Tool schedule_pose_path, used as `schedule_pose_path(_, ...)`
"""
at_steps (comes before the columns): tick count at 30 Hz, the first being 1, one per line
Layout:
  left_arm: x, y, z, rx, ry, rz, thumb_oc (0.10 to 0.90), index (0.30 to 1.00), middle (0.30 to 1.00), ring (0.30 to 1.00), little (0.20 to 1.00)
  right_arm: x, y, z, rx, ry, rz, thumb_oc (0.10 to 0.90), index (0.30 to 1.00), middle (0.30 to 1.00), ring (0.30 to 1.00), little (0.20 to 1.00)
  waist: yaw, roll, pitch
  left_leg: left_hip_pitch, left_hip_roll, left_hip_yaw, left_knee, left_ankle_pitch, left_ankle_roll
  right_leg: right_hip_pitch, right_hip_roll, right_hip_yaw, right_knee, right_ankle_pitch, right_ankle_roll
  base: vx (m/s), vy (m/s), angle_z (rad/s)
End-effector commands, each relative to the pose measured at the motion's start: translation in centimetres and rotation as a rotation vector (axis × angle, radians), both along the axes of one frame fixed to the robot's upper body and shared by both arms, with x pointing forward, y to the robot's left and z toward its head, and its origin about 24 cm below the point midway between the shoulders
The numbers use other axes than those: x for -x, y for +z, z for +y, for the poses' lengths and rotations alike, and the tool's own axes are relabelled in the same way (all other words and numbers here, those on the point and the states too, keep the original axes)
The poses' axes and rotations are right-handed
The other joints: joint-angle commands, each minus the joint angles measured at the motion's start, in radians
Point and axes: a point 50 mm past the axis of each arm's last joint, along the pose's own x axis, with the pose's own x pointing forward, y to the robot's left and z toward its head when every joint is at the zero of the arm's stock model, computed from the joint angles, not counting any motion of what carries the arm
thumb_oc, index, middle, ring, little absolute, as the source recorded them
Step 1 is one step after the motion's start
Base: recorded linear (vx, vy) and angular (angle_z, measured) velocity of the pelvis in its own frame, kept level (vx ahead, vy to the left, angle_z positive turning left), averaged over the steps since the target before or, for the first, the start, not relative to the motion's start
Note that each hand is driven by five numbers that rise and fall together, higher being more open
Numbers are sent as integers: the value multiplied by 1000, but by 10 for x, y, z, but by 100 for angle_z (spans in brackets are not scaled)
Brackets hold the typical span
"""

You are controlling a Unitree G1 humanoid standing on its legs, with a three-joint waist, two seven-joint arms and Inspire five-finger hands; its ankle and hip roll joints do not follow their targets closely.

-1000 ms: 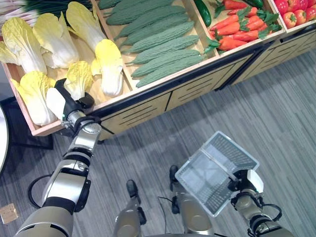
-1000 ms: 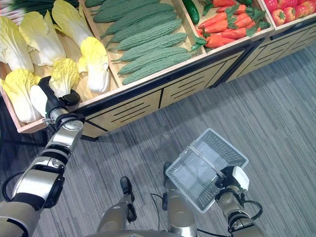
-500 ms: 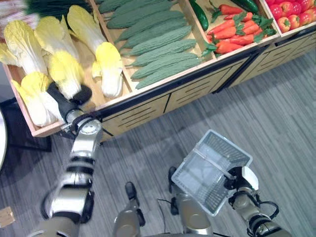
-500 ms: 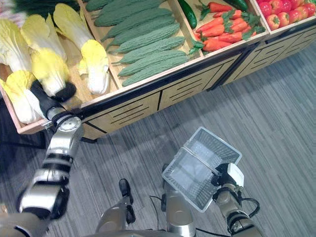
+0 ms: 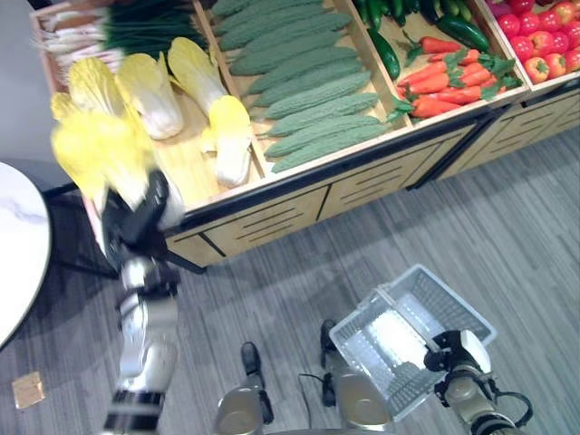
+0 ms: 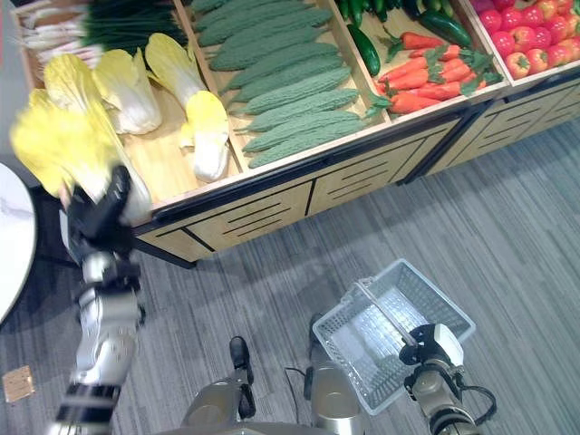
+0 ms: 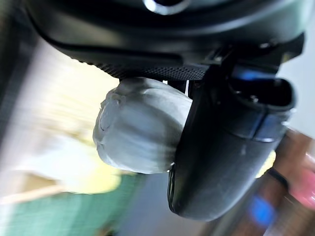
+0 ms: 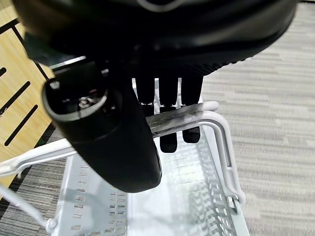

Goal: Get the vegetables into the basket

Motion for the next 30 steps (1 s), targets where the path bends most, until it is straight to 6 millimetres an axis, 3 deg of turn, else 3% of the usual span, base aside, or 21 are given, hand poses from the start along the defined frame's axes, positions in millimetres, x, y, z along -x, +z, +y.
schedule_pose_path(1,-14,41,-2,-79,-157,-280,400,300,300,300,300,-4,19,-32,97,-8,-39,400,300,300,300,300,4,-33,-79,21,24,-96,2,-52,-46,-20,-107,24,57,-88,118,-35,17,8)
schedule_pose_path(10,-8,27,-6,-85,-216,-238,400,300,300,300,300,2,17,-34,89,-18,-30,400,300,300,300,300,2,-30,-85,35,22,-82,17,-61,-41,-12,-110,32,69,-94,116,6,5,-2)
schedule_pose_path(17,-14,34,-18,-107,-290,-260,400,300,300,300,300,3,21,-40,85,-85,-63,400,300,300,300,300,-8,-36,-51,8,7,-65,165,-139,-21,-37,-136,50,182,-130,129,-22,59,-6)
schedule_pose_path(20,-19,36,-26,-114,-336,-264,400,300,300,300,300,6,22,-42,81,-112,-77,400,300,300,300,300,-22,-39,-36,13,-12,-60,184,-158,-11,-36,-157,53,201,-116,146,-30,127,-1)
schedule_pose_path(24,-29,47,-33,-179,-362,-287,400,300,300,300,300,6,22,-36,64,-107,-106,400,300,300,300,300,-65,-51,-32,13,-43,3,161,-155,11,-93,-196,86,168,38,187,-104,152,-6)
schedule_pose_path(27,-34,53,-31,-230,-362,-286,400,300,300,300,300,10,18,-31,44,-114,-103,400,300,300,300,300,-66,-46,-32,3,-25,48,147,-143,21,-101,-201,16,205,-27,163,-168,135,-105)
schedule_pose_path(29,-34,55,-31,-251,-364,-285,400,300,300,300,300,17,13,-31,39,-122,-69,400,300,300,300,300,-40,-31,-32,5,-4,101,130,-138,24,-61,-210,-100,330,-136,137,-134,162,-62)
schedule_pose_path(30,-34,55,-31,-251,-365,-284,400,300,300,300,300,17,13,-31,39,-122,-69,400,300,300,300,300,-39,-32,-31,6,-5,102,130,-139,24,-62,-211,-98,335,-140,137,-49,96,-102)
